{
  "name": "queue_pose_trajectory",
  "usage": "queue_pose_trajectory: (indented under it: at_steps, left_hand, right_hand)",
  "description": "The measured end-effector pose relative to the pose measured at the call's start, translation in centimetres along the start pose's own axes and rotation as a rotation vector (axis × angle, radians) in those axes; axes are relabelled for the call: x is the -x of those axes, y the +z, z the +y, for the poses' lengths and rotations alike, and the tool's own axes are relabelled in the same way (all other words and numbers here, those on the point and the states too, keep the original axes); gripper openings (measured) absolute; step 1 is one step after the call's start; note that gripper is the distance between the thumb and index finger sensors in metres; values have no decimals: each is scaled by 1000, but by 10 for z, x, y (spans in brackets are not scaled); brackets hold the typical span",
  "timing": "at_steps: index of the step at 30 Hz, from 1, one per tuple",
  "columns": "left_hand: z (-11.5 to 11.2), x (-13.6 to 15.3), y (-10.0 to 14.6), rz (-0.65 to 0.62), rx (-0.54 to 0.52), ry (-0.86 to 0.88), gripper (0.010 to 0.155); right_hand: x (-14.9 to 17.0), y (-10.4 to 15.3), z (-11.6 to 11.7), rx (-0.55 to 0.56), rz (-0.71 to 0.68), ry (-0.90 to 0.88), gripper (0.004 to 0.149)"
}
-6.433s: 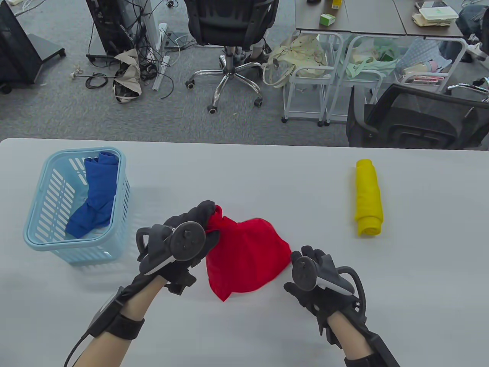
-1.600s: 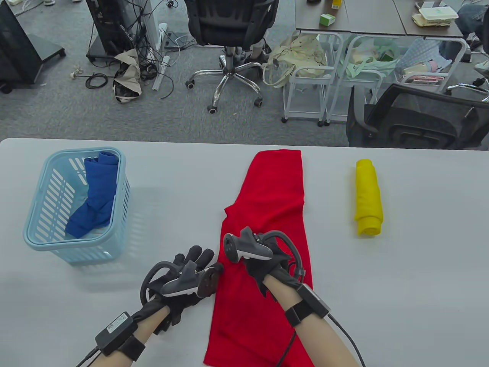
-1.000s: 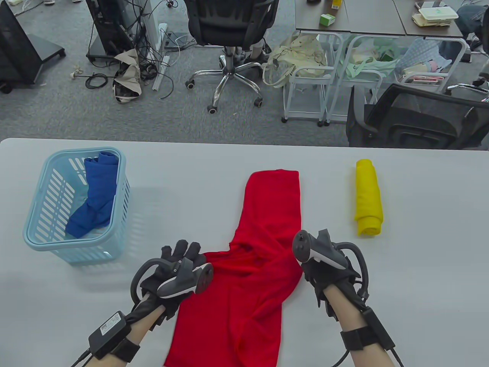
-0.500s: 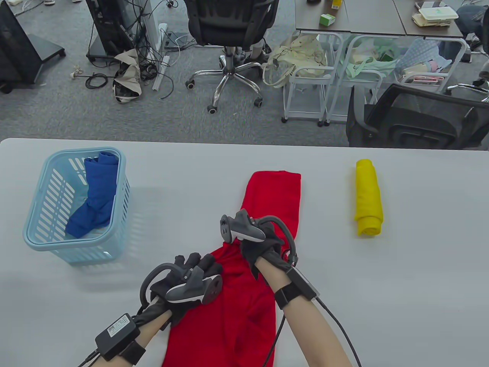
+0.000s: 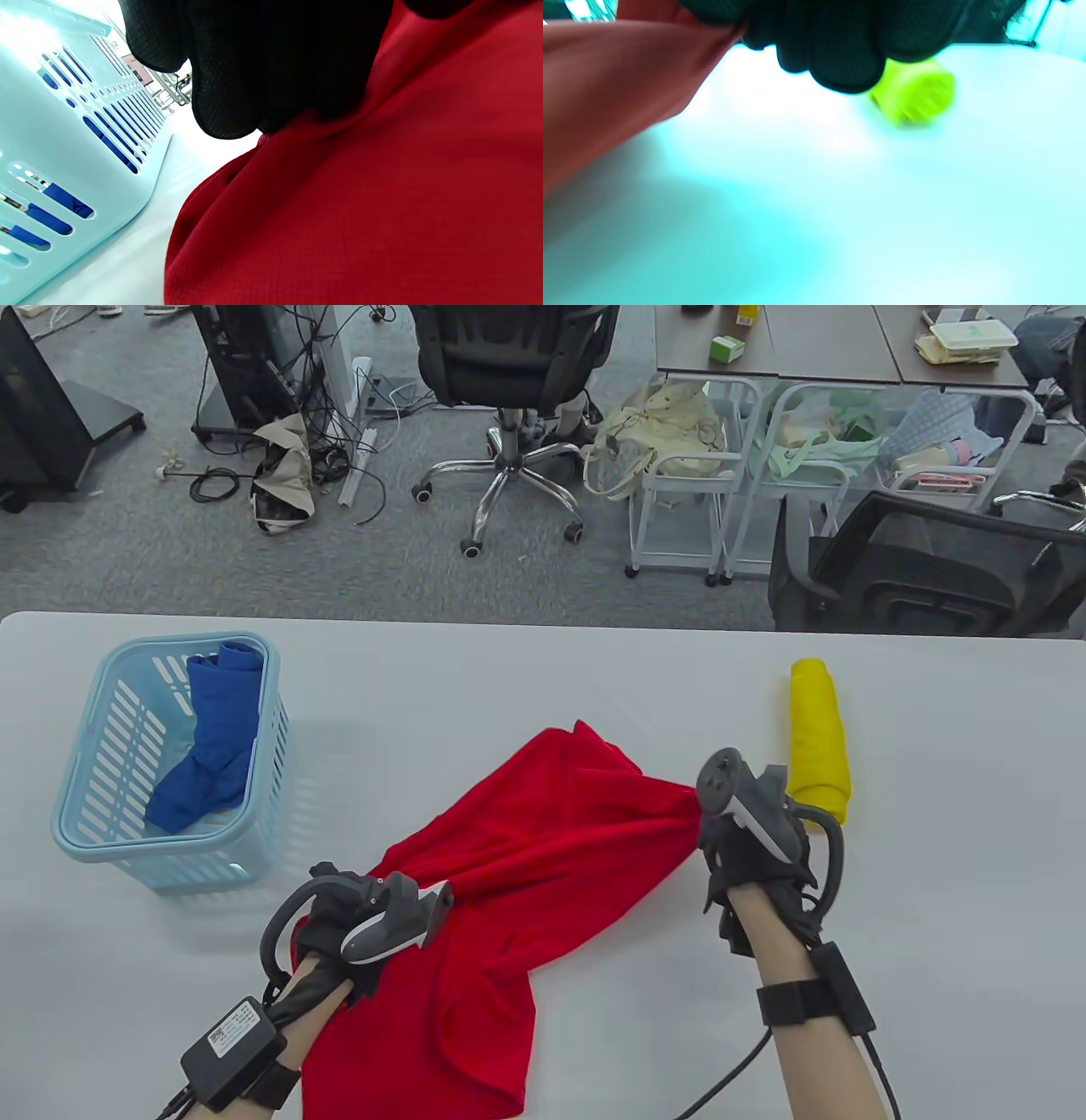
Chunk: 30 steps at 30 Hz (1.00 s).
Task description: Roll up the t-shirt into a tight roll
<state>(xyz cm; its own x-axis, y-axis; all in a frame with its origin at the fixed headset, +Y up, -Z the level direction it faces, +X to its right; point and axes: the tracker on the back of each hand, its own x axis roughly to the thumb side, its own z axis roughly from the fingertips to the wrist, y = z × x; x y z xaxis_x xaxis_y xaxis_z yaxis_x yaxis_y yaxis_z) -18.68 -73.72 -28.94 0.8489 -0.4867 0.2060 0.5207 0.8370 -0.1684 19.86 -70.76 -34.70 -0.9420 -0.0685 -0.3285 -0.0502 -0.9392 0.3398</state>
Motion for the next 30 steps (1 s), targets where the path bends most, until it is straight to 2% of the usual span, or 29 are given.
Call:
queue_pose_trajectory:
  at_steps: [2, 4, 7, 9, 11, 12, 14, 17, 18, 22, 24, 27, 30]
  left_hand:
    - [7, -5, 3, -6, -47, 11, 62]
    - [9, -13, 4, -39, -94, -22, 63]
    - [-1, -27, -3, -159, -52, 1, 69]
    - [-16, -32, -14, -216, 34, 88, 71]
    - [-33, -29, -26, -260, 186, 211, 71]
    - [-38, -25, -28, -258, 214, 293, 72]
    - [-37, -21, -28, -254, 199, 292, 75]
    - [-36, -16, -24, -231, 189, 232, 85]
    - [-35, -15, -22, -223, 185, 208, 87]
    - [-33, -12, -19, -172, 164, 172, 87]
    - [-32, -15, -20, -156, 151, 143, 86]
    - [-34, -20, -23, -154, 156, 130, 86]
    - [-35, -26, -22, -155, 157, 108, 88]
  right_hand:
    - [9, 0, 14, -128, 27, 76, 45]
    - [11, 2, 18, -91, 12, 37, 51]
    - [-6, 11, 14, -46, -66, -14, 52]
    - [-30, 18, 12, -21, -207, -12, 52]
    - [-59, 25, 15, -27, -425, 6, 56]
    - [-79, 27, 21, -76, -593, 8, 59]
    - [-95, 25, 30, -161, -708, -27, 61]
    - [-104, 7, 45, -268, -648, -25, 61]
    - [-99, -4, 49, -301, -583, -3, 62]
    - [-69, -22, 41, -198, -229, 83, 71]
    - [-51, -28, 39, -217, -78, 135, 75]
    - [-40, -26, 31, -253, 6, 107, 73]
    - [-45, -21, 20, -197, -6, 73, 74]
